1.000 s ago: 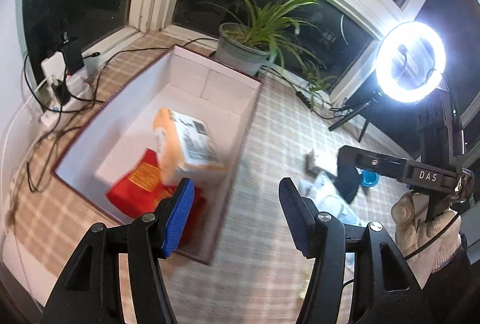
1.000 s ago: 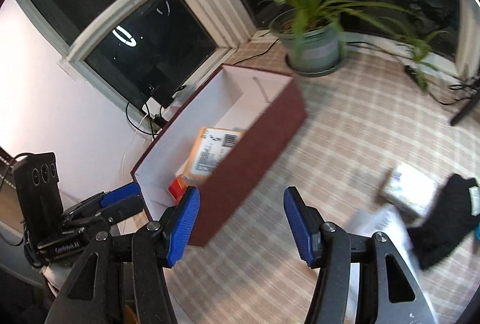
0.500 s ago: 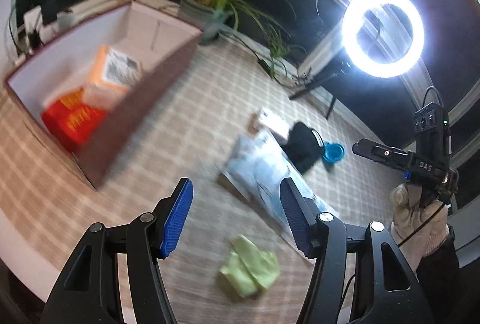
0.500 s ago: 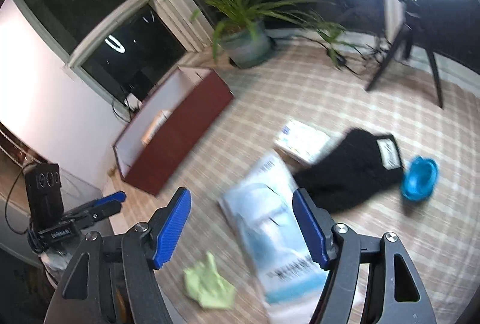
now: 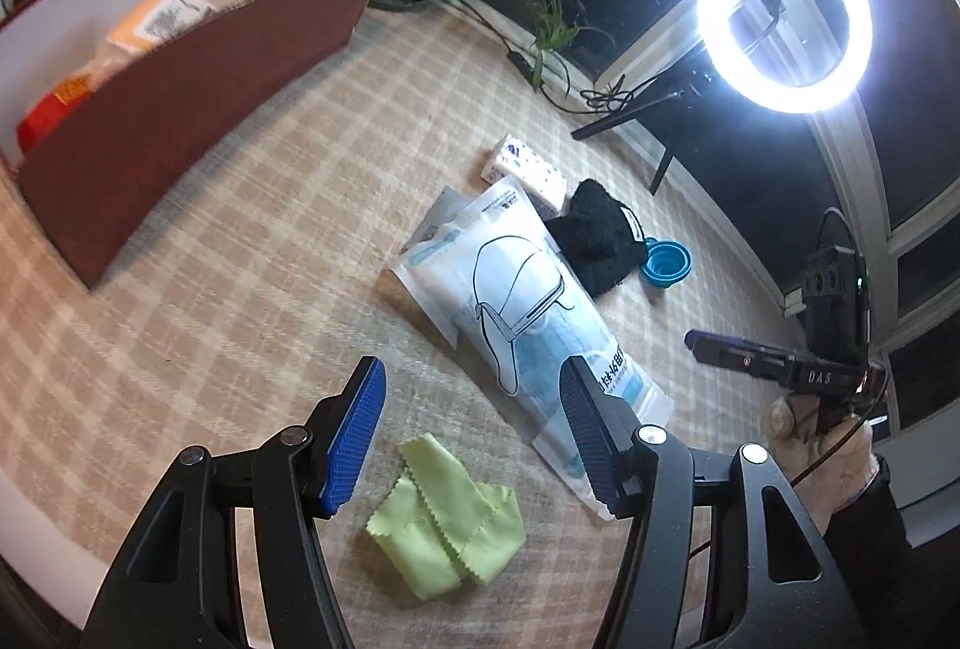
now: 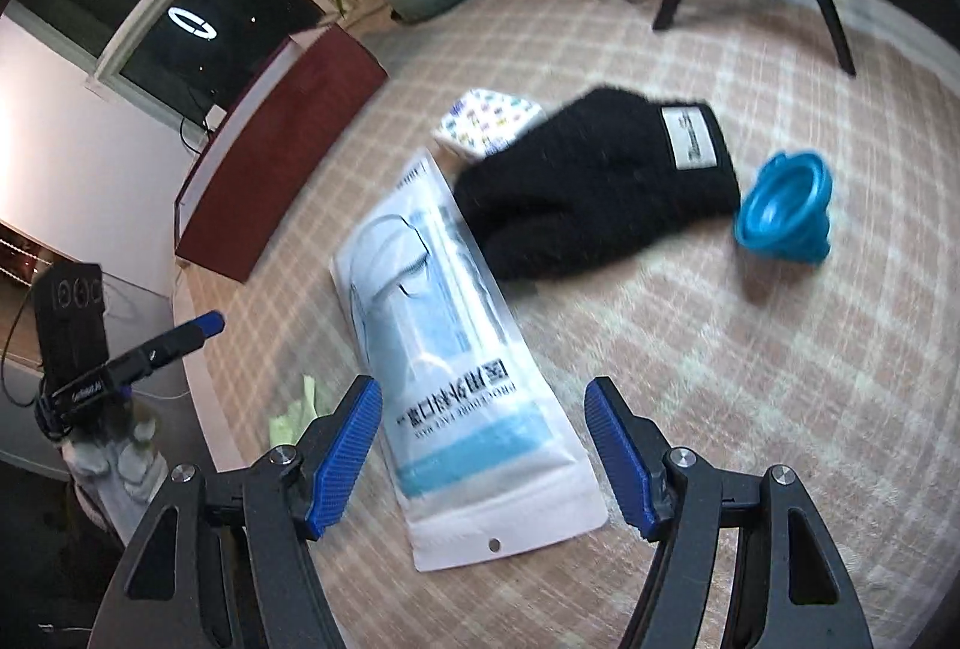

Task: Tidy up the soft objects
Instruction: 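Move the right tool toward the blue-and-white mask bag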

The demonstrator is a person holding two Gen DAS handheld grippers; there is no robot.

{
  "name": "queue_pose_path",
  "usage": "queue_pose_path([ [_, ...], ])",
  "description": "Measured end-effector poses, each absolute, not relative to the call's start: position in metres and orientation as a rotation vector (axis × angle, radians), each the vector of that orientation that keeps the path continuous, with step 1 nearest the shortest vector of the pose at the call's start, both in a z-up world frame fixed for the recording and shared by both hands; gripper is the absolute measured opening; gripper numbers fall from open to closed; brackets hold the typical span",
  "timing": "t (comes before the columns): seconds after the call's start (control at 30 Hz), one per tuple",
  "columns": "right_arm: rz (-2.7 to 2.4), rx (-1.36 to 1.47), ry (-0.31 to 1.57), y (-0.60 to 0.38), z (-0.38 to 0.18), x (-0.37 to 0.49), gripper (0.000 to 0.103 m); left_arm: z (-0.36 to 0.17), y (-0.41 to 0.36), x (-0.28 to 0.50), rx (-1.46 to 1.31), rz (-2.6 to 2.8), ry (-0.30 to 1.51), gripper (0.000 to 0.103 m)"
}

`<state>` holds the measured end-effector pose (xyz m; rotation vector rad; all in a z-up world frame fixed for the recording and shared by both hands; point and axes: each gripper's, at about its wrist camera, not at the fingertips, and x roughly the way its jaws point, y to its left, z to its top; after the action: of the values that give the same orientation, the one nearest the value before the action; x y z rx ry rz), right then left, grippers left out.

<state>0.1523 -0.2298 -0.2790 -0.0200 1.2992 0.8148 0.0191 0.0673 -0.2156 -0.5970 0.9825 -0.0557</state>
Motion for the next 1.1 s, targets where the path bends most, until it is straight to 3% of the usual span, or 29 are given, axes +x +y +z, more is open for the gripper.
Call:
queue_pose_path([
  [1.1, 0.955, -0.057, 1.482, -0.225, -0.335, 0.174, 0.066, -0.291, 0.068, 0.091, -0.746, -0.09, 1.057, 0.06],
])
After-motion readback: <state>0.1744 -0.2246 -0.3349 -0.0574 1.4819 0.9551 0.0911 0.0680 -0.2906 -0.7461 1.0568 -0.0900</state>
